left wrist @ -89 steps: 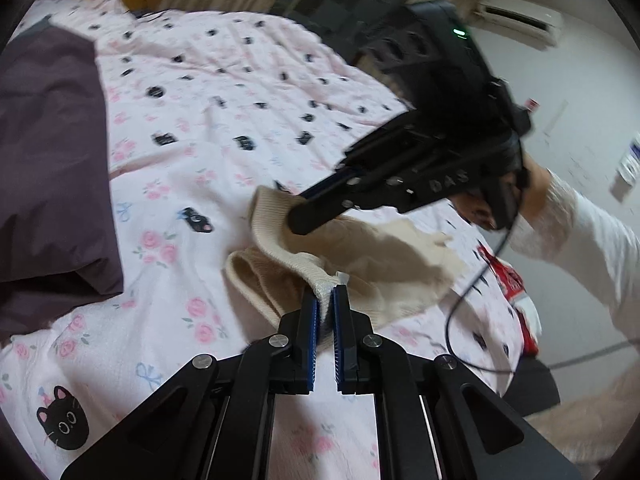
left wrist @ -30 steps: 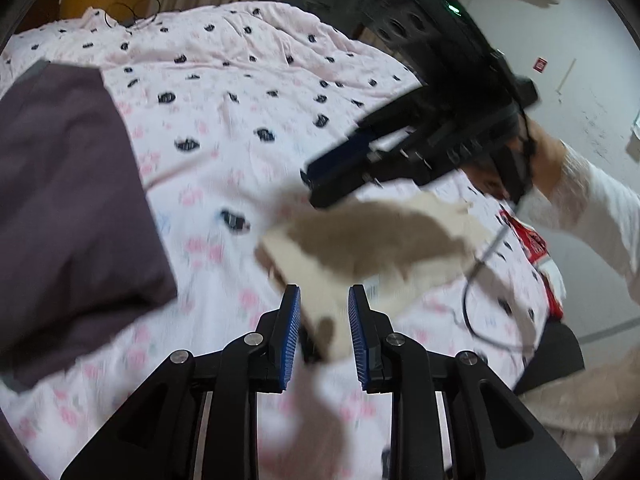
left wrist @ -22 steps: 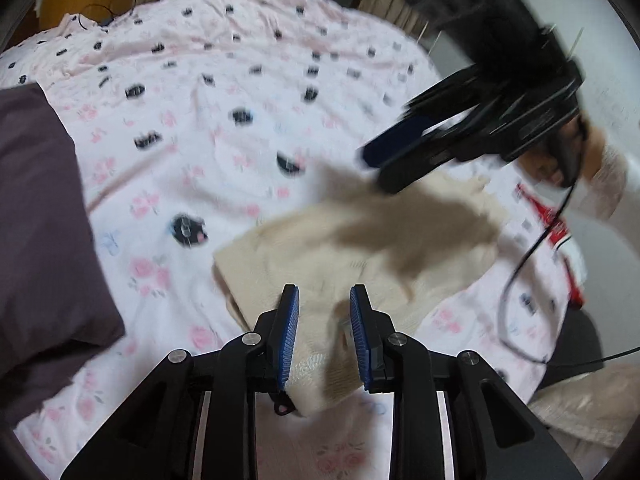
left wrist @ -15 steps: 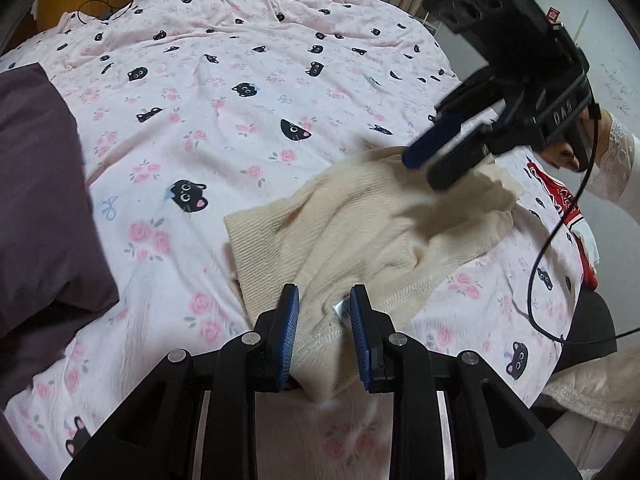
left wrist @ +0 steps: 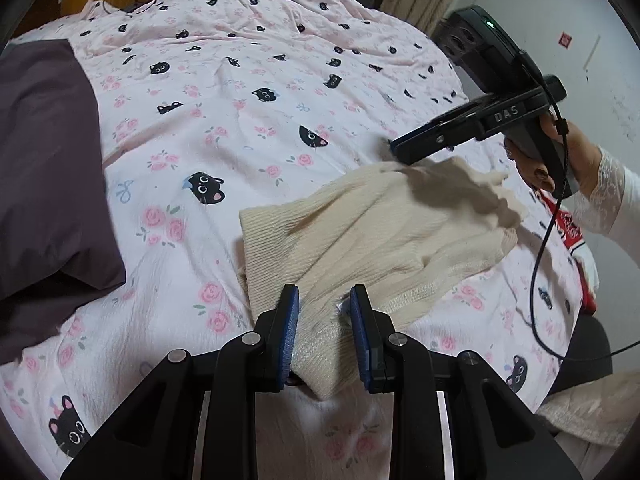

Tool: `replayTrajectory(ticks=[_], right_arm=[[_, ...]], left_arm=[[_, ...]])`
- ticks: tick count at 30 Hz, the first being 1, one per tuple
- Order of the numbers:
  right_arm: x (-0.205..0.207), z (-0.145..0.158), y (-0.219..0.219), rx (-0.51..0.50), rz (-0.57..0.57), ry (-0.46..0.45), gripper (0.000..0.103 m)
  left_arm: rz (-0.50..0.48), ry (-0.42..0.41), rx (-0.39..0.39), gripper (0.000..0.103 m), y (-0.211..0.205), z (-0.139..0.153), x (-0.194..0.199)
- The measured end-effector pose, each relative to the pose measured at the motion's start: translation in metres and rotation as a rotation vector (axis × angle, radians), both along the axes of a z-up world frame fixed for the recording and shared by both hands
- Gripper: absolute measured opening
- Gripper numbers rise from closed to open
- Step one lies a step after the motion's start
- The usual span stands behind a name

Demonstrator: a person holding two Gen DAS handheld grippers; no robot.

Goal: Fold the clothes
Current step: 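Lift the sweater with both grippers and spread it flat on the duvet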

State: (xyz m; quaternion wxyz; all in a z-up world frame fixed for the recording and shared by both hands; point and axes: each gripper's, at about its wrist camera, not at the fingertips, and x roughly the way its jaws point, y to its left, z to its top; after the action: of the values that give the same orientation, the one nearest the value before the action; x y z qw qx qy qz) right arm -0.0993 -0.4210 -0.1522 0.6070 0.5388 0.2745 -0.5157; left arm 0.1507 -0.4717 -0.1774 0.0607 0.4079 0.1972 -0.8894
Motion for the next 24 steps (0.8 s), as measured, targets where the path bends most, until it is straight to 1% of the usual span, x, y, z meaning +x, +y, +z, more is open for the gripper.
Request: replayTrajectory(ticks=[2,6,10,13,16,19,22,24], right_arm=[[-0.005,0.010,0.011,-0.023,-0.021,0.006,0.038],[0.000,0.029,0.044,-0.065,-0.015,0.057,0.038],[0.011,0.037,0.081,-0.094,-0.020,0.085,0.038],[0.023,0.034,0.107,-0.074,-0.027,0.138,0.038],[0.033,0.026,0.126,-0.050,-0.028,0.173,0.038],[0.038,0.024,0.146,-0.045,-0.042,0.222,0.038],[0.023,0.025,0.166,-0.034,-0.098,0.261,0.039],[0.002,0.027,0.180,-0.028,-0.162,0.261,0.039]], left_arm=[[0.011,0.014,0.004,0.023,0.000,0.002,0.001],[0.011,0.048,-0.038,0.023,0.008,0.019,0.000],[-0.008,0.086,-0.043,0.025,0.022,0.034,-0.013],[-0.052,0.095,-0.035,0.031,0.039,0.039,-0.030],[-0.098,0.079,-0.050,0.031,0.060,0.039,-0.050],[-0.114,0.065,-0.067,0.031,0.077,0.034,-0.070],[-0.098,0.052,-0.094,0.031,0.084,0.029,-0.087],[-0.075,0.047,-0.103,0.031,0.082,0.026,-0.097]])
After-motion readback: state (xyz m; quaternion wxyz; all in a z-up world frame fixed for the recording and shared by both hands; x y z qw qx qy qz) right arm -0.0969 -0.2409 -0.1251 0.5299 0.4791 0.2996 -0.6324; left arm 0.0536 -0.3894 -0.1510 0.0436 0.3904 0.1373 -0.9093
